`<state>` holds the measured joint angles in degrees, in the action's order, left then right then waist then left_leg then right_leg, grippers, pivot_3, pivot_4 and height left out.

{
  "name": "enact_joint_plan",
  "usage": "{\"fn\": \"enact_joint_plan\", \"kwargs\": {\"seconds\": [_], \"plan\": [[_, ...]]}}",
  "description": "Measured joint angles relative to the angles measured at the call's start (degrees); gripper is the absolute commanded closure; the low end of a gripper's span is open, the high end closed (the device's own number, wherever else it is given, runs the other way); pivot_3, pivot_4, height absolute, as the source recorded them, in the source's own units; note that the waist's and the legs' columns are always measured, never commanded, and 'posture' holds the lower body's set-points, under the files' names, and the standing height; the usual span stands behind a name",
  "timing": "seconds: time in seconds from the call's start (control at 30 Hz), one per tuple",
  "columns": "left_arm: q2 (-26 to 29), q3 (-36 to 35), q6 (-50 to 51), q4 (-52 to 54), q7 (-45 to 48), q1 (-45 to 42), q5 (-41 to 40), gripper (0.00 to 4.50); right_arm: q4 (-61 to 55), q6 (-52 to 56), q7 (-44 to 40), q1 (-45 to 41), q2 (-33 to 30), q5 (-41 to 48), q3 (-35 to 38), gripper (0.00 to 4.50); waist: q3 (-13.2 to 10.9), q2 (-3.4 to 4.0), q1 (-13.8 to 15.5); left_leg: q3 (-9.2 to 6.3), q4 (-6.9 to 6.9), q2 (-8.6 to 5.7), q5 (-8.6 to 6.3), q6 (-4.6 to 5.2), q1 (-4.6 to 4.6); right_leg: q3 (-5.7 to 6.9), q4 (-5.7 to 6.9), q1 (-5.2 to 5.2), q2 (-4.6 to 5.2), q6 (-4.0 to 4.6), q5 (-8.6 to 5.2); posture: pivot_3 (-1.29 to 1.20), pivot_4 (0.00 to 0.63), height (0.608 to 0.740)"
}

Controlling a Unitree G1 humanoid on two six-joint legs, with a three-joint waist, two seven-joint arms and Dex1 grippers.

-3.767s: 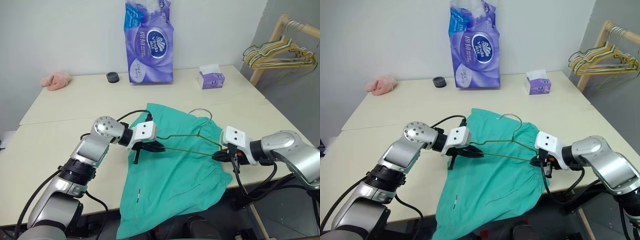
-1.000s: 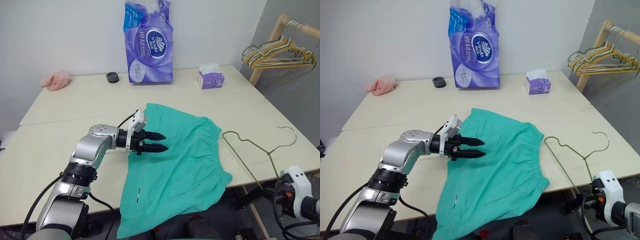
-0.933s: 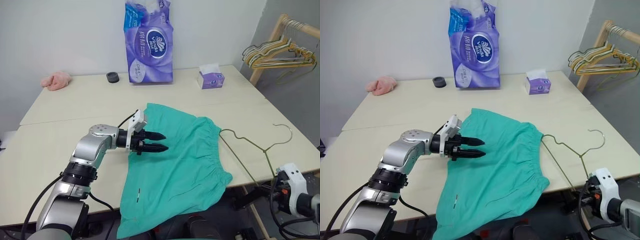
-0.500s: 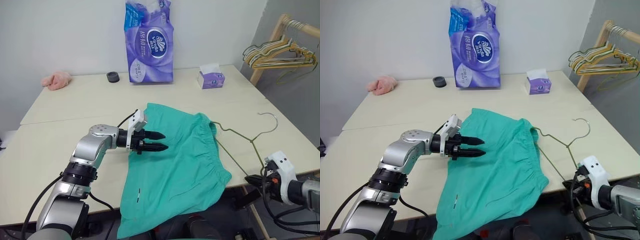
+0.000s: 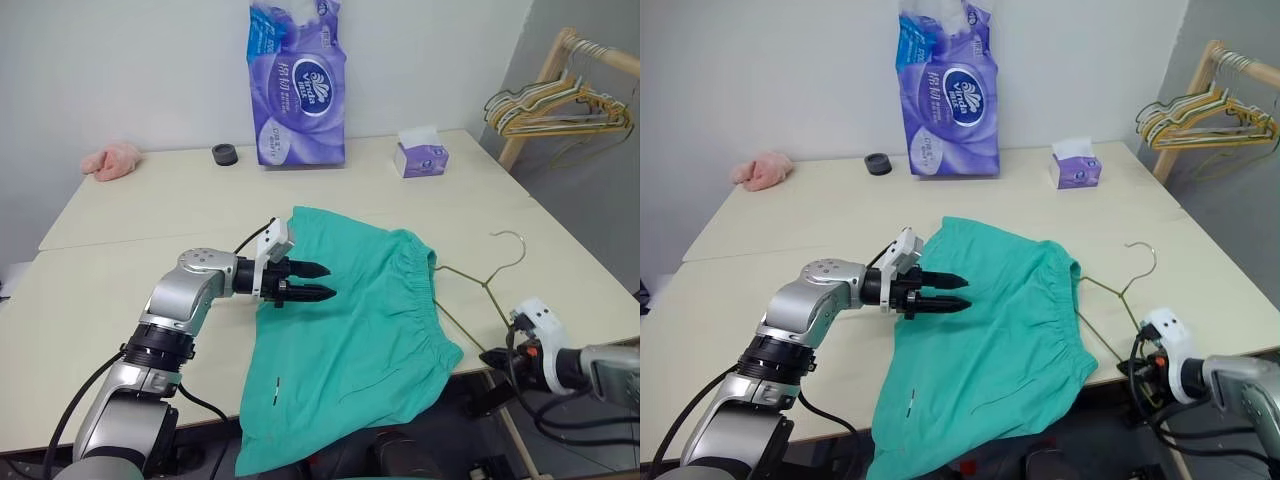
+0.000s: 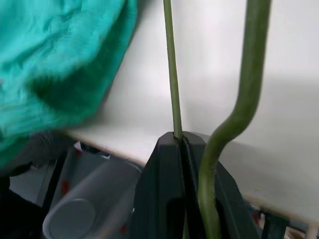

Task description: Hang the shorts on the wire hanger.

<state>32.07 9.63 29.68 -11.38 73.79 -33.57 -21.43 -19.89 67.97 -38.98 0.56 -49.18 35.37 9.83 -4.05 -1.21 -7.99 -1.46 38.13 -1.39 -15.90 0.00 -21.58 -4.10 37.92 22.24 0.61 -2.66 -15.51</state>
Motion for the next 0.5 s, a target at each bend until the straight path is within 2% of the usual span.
{"fn": "enact_joint_plan", "kwargs": {"seconds": [0.2, 0.5], "plan": [[-0.2, -0.03, -0.16, -0.29, -0.51, -0.15, 0.06, 1.75, 5.7, 0.17, -0.92, -8.86, 2.14, -0.11, -4.55, 4.5, 0.0, 0.0, 0.05, -0.06, 0.01, 0.0, 0.0, 0.0, -0.04, 0.03, 0.02, 0.02, 0.01, 0.01, 0.01, -0.17, 0.038, 0.74], [-0.14, -0.62, -0.25, -0.29, -1.81, -0.15, 0.04, 1.75, 5.87, -2.59, -0.91, -14.03, 2.45, -1.49, -6.89, 4.5, 0.0, 0.01, 0.12, -0.12, 0.03, -0.01, 0.0, 0.0, -0.08, 0.09, 0.04, 0.05, 0.07, 0.01, 0.02, -0.16, 0.039, 0.74]]}}
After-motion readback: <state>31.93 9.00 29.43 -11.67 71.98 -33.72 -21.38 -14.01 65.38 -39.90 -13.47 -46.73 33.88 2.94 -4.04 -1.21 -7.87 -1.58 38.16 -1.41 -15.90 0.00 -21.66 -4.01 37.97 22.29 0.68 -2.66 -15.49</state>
